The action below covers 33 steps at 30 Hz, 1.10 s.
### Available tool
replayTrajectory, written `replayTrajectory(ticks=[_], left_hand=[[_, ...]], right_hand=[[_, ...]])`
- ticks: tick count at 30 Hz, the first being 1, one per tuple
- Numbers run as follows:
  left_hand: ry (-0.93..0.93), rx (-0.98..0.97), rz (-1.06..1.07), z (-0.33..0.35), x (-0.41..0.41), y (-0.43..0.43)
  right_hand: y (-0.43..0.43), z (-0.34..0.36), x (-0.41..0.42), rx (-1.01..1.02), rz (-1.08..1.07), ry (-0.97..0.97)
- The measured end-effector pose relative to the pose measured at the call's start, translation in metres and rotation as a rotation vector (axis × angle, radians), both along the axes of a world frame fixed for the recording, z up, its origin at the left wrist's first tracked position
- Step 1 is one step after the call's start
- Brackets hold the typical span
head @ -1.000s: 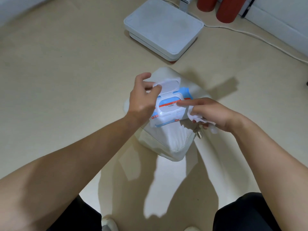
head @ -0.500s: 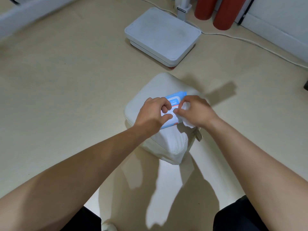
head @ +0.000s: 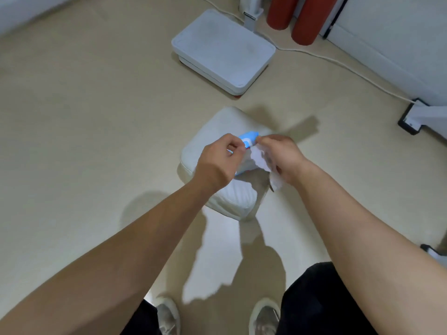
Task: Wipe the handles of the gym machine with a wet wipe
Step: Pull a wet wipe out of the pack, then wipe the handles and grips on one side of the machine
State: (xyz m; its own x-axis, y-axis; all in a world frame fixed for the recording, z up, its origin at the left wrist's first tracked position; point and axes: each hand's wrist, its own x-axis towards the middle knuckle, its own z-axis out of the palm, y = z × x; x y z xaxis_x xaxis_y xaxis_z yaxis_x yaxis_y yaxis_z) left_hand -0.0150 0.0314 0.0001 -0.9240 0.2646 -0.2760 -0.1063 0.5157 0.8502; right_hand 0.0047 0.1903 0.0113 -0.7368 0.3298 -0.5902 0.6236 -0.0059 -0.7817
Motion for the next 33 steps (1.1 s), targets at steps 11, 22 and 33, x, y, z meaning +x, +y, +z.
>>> replayTrajectory(ticks=[11, 22, 33], left_hand=[[-0.289, 0.247, 0.184, 0.285, 0.062, -0.049], [-0.097, 0.210, -0.064, 0.532, 0.113, -0.090], [0.169, 0.264, -0.245, 0.666, 0.194, -0.106]], right_hand=[[-0.078, 0.281, 0.070, -0.087, -0.197, -0.036], [-0.134, 0.515, 0.154, 0.128, -0.309, 0.075], [-0.161, 0.671, 0.288, 0.107, -0.576, 0.216]])
